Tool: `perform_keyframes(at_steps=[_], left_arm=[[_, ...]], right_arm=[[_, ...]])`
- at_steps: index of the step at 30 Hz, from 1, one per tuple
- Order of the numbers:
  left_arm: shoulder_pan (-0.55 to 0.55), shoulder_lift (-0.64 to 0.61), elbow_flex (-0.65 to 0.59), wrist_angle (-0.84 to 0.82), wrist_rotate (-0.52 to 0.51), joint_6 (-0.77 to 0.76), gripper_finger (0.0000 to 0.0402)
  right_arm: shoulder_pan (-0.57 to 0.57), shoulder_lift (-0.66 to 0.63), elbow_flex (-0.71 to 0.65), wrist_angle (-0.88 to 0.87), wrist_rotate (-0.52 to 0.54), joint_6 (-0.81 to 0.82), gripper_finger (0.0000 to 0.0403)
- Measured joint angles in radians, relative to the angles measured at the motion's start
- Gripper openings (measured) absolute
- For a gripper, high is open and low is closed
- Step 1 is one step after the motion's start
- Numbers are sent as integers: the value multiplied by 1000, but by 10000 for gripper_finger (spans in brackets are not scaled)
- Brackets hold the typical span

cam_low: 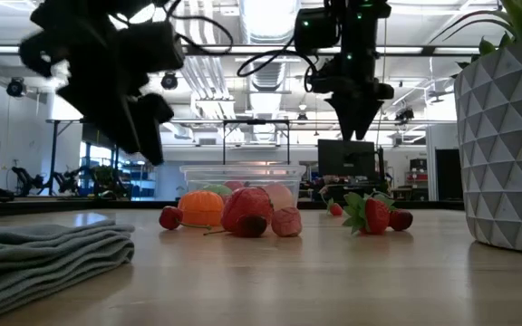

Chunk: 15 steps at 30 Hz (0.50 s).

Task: Pick and placing Produce into tupperware
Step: Put the red cherry into the transparent bin

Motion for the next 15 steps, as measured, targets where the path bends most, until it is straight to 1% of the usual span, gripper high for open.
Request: perform_keyframes(at_steps=[2,5,9,12,15], left_arm=[[-3,33,0,5,-23,-2,235],[-3,82,5,12,-25,-47,235],[-5,133,12,46,-25,-60,235],[-5,157,12,97,-25,-50,235],[-5,172,12,112,-26,-52,235]], right_arm=[[0,0,-6,-2,0,-13,196],[0,-1,-20,-2,0,-19,196],[0,-2,-39,-1,0,-25,196],[0,-2,-50,-2,0,-34,196],[0,-2,-54,-1,0,-38,196]])
